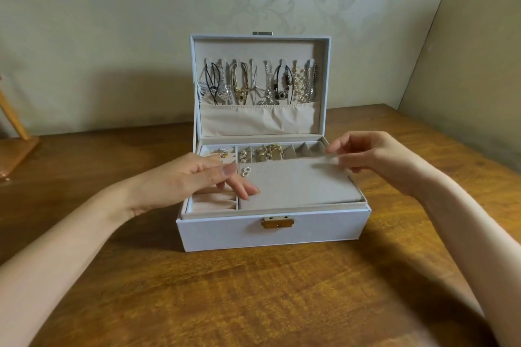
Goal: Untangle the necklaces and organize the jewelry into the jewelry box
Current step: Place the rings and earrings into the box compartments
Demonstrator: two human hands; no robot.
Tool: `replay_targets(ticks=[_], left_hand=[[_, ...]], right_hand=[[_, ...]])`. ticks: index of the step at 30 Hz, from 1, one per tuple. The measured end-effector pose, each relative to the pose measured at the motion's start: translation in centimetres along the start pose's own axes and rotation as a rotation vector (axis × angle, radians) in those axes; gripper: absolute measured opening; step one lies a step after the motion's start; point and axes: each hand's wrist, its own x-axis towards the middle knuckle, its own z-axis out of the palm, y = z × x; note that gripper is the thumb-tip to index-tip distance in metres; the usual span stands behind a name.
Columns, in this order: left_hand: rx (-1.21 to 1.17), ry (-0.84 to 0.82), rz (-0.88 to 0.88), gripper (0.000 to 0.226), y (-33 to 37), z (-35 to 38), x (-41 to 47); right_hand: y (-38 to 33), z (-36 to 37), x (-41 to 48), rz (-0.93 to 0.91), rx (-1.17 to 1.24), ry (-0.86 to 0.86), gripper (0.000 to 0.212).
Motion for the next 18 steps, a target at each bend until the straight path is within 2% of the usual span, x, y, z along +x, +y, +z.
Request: replay_targets(ticks=[5,6,8,10,11,13,14,16,18], left_hand=[[0.029,0.04,-0.021,0.06,-0.1,0.2,0.0],[0.08,0.121,-0.002,0.057,-0.3,0.3,0.2],[0.242,0.433,0.011,0.054,-1.1,0.2,0.6],[0.247,0.724,-0.101,0.071,-1.8,0.2,1.1],[0.183,0.777,-0.186,0.086,-2.1,0.2,1.2],[-0.045,0.729,-0.299,0.108,-2.9,-0.1,1.5],[-0.169,0.684,-0.338,0.112,-3.5,-0.5,1.6],[-0.279,0.598,-0.367,0.111,-4.1,-0.3,1.2],[-0.263,0.575,-0.35,0.102,-4.3,0.5,0.8]], right_hand=[[-0.1,-0.1,0.1,0.015,-0.016,-0.02,0.035],[0.0,-0.1,0.2,0.032,0.003,-0.009,0.038],[0.3,-0.1,0.5,0.088,0.052,0.031,0.041],[0.5,-0.1,0.6,0.167,0.054,0.034,0.046],[0.6,-0.1,0.6,0.206,0.032,0.017,0.05],[0.6,-0.1,0.6,0.271,-0.026,-0.03,0.057],[0.7,-0.1,0.7,0.296,-0.045,-0.05,0.059],[0.7,0.1,0.8,0.32,-0.065,-0.059,0.061],[0.8,0.2,1.0,0.323,-0.073,-0.058,0.064]])
